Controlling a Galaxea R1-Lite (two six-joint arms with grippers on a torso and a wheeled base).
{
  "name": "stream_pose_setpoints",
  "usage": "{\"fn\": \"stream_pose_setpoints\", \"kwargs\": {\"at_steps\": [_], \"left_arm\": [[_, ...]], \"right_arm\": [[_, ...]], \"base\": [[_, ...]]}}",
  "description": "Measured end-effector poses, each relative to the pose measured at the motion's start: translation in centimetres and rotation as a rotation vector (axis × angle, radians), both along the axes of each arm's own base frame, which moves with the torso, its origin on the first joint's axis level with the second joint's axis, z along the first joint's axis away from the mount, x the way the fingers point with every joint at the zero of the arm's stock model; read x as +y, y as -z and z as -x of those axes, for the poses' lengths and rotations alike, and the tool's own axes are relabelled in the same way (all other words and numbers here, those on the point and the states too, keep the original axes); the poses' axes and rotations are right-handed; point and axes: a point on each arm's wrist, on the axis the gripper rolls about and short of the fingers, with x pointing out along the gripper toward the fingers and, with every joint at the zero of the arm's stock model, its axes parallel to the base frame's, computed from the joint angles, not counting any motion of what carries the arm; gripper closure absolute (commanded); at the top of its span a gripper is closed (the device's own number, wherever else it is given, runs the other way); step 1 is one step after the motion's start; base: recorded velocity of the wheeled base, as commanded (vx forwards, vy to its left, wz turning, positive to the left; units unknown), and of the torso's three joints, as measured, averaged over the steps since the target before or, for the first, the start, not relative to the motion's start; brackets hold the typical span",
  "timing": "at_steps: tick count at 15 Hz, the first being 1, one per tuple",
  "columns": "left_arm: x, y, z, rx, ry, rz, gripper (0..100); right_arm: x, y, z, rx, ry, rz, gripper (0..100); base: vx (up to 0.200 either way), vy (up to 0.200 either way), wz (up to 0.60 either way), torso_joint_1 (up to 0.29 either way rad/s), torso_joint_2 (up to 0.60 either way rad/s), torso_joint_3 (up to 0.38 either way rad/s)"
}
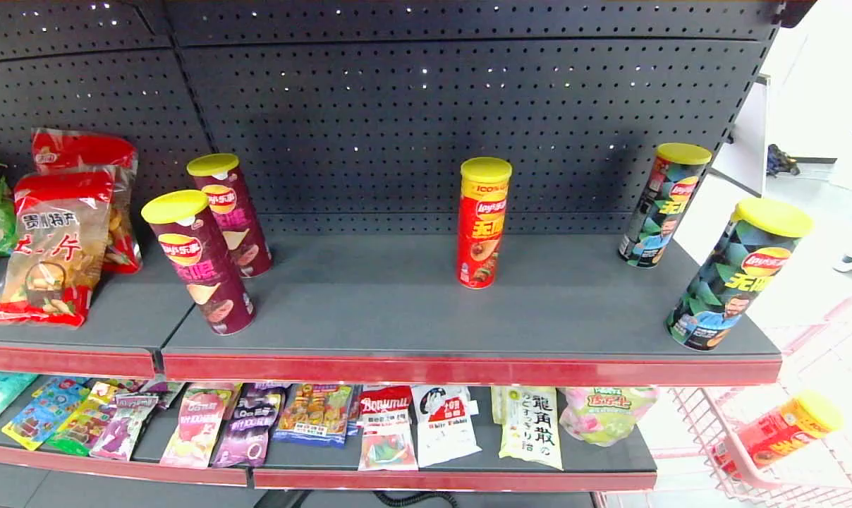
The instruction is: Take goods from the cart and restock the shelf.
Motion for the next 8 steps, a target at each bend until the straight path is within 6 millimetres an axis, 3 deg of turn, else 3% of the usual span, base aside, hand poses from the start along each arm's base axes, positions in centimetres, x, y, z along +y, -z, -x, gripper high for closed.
{"fn": "stream_pose_setpoints", "kwargs": {"at_steps": [8], "left_arm": [[0.00,0.00,0.00,0.000,0.000,-0.001,0]], "right_arm": [[0.00,-0.02,0.00,-0.002,-0.001,0.000,0]], "base": [[0.000,-0.200,0.00,0.005,0.00,0.002]]}}
